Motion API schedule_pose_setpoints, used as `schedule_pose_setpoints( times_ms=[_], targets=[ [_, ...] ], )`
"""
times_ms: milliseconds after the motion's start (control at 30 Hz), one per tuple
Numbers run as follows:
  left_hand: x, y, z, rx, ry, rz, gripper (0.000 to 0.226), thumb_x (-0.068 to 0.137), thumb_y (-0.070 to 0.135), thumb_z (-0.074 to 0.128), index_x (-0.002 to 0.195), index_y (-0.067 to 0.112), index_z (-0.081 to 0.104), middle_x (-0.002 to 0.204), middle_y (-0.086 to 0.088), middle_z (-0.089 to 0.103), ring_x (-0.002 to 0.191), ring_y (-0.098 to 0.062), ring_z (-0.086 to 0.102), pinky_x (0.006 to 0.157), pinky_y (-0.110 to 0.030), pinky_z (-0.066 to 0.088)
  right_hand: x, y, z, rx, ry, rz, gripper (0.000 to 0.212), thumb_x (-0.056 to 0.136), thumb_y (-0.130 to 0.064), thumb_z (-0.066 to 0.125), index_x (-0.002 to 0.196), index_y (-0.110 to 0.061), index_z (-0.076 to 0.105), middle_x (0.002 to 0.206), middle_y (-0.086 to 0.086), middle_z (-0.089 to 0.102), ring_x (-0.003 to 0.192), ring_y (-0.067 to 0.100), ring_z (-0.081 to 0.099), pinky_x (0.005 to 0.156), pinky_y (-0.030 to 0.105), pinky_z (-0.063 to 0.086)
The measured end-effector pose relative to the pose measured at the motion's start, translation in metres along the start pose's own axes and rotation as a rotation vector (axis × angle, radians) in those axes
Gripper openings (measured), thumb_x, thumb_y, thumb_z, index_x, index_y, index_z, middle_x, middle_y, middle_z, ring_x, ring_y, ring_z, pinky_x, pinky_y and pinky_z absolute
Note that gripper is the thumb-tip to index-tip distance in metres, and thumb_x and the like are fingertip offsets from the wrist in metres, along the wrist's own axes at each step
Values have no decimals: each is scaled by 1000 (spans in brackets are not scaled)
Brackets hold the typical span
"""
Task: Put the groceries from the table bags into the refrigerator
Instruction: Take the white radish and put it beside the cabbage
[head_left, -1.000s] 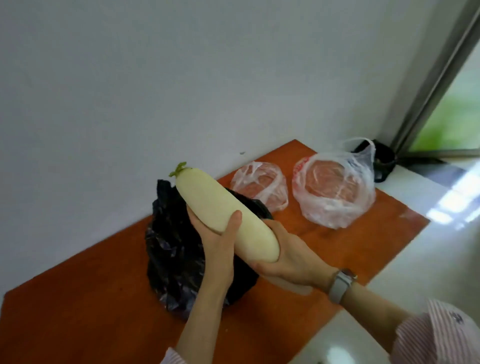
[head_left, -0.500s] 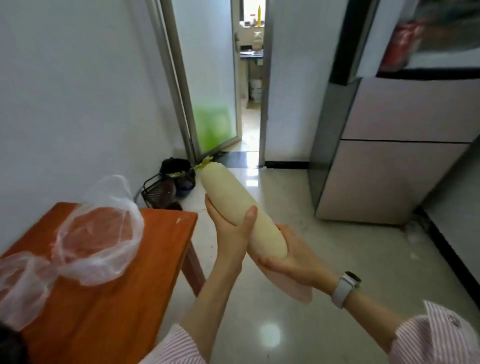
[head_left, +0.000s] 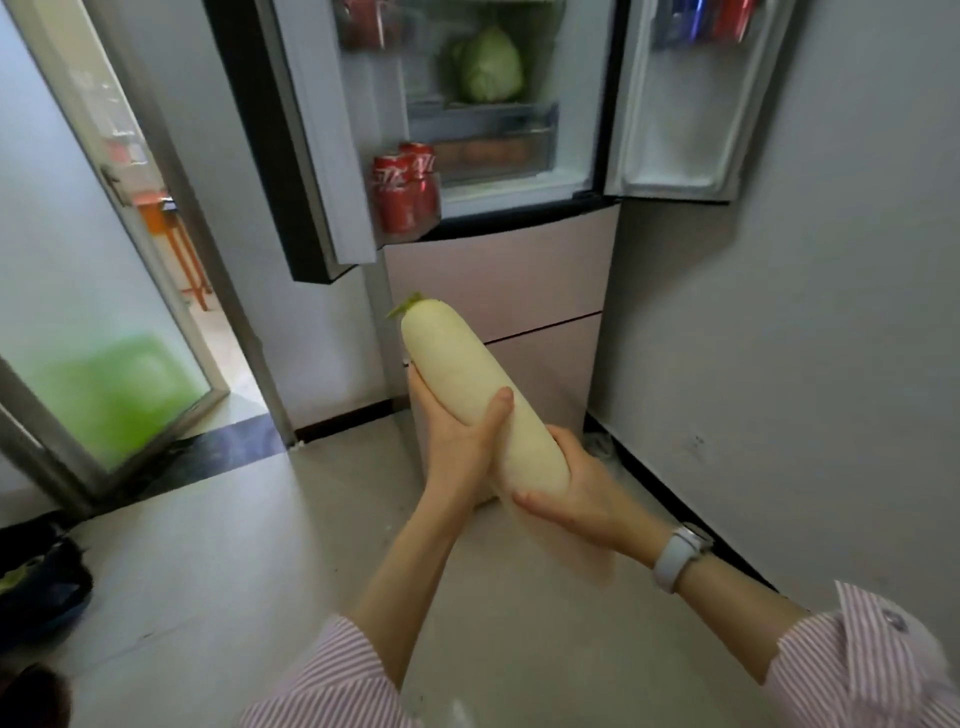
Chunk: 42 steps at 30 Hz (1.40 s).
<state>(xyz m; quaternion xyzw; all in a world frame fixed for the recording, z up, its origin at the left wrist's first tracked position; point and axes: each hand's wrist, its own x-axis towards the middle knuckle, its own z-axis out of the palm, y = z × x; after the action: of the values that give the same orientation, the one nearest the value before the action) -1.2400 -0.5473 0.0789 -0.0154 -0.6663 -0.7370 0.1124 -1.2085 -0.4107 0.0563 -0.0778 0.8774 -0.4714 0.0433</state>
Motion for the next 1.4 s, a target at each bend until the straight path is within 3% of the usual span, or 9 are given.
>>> schedule_pose_setpoints(
  times_ms=[167,300,467,600,867,1000,1100,1233,1400],
  targets=[
    [105,-17,56,12,-116,49,94,81,20,68,145,27,-1,140,-2,34,112,-13,46,90,-33,45,90,25,-52,-46,116,20,90,55,-64,63,131,-30,29,115,-7,50,102,15,54,80,27,47],
    [197,-17,95,-16,-176,76,92,82,17,66,145,26,-1,130,3,35,95,2,47,73,-14,43,173,29,-94,-47,154,27,75,70,-50,69,130,-31,28,113,-10,49,100,12,53,78,22,43],
    [303,-11,146,-38,-269,103,100,77,27,71,143,35,-3,140,-2,33,114,-16,47,93,-41,47,264,33,-150,-31,217,18,64,77,-41,69,122,-36,24,109,-14,45,95,7,51,75,19,44],
    [373,-14,186,-45,-283,128,98,81,22,68,144,32,-5,130,6,32,101,-5,48,82,-28,45,333,50,-188,-37,244,-1,70,77,-42,68,130,-30,24,110,-14,44,97,7,50,77,21,44],
    [533,-16,259,-33,-153,190,100,72,32,72,144,32,2,140,-5,37,115,-20,49,96,-45,46,500,68,-283,-14,172,-144,68,76,-39,70,128,-30,27,114,-10,46,94,-1,50,72,16,45],
    [605,6,275,-63,-56,228,95,62,37,73,140,31,18,132,-3,47,113,-19,54,94,-49,48,580,53,-325,-158,199,-244,74,73,-51,68,130,-33,25,113,-9,45,103,15,52,87,38,49],
    [657,27,271,-47,13,274,79,69,27,76,135,24,32,125,-3,54,109,-18,57,92,-45,50,630,29,-346,-200,224,-351,74,71,-54,68,130,-38,27,113,-11,47,106,19,53,88,43,48],
    [717,52,253,-9,67,272,61,78,20,71,131,17,42,118,-5,59,100,-19,61,70,-35,58,697,-3,-363,-300,282,-466,76,67,-56,68,130,-41,29,126,-4,53,110,23,54,85,39,47],
    [782,66,221,178,195,330,58,78,29,70,128,11,48,117,-4,60,103,-17,58,88,-34,49,783,-42,-373,-492,353,-542,83,63,-62,68,131,-35,29,130,2,53,111,29,55,84,41,48]
  ],
)
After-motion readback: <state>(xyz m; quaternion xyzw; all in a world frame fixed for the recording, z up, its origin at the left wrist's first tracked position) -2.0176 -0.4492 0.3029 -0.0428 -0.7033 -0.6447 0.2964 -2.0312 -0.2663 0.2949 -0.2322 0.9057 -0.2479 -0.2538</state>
